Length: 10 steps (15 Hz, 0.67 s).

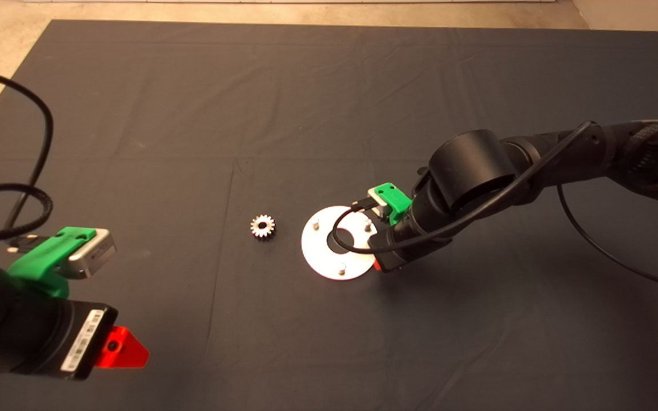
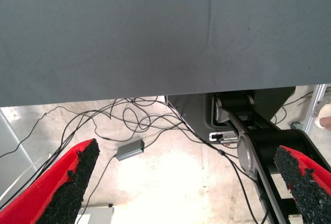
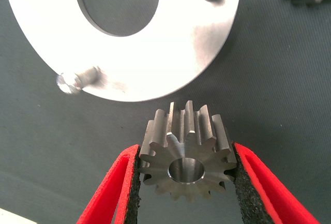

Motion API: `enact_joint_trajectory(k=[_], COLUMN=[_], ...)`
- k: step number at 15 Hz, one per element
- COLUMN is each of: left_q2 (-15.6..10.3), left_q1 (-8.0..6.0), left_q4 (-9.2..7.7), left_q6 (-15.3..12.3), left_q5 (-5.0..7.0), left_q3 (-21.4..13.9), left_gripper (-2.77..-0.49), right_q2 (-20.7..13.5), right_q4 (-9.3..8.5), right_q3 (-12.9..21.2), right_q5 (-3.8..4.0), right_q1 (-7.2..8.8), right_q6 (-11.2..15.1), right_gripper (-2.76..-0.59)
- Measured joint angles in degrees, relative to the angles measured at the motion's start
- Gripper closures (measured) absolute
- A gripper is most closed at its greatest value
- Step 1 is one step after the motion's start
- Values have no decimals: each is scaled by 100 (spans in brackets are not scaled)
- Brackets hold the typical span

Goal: Install three planetary gears onto the carrier pins

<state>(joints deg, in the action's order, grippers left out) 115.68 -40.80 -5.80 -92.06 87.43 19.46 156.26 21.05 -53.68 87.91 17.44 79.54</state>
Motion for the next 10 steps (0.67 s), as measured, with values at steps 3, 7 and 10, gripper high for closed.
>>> enact_joint_trajectory(k=[3, 7, 10], left_q2=[0, 0, 0], left_q1=[1, 1, 1], left_q4=[-1, -1, -1], left_q6=[0, 0, 0], left_q5=[0, 0, 0], left_q3=[0, 0, 0], left_gripper=[-249, -249, -249], right_q2=[129, 366, 510], right_q4=[-47, -216, -317], right_q3=[-210, -416, -539], right_q5=[2, 11, -7], right_q1=[55, 105, 129], right_q6=[2, 2, 2], right_gripper=[-110, -110, -110])
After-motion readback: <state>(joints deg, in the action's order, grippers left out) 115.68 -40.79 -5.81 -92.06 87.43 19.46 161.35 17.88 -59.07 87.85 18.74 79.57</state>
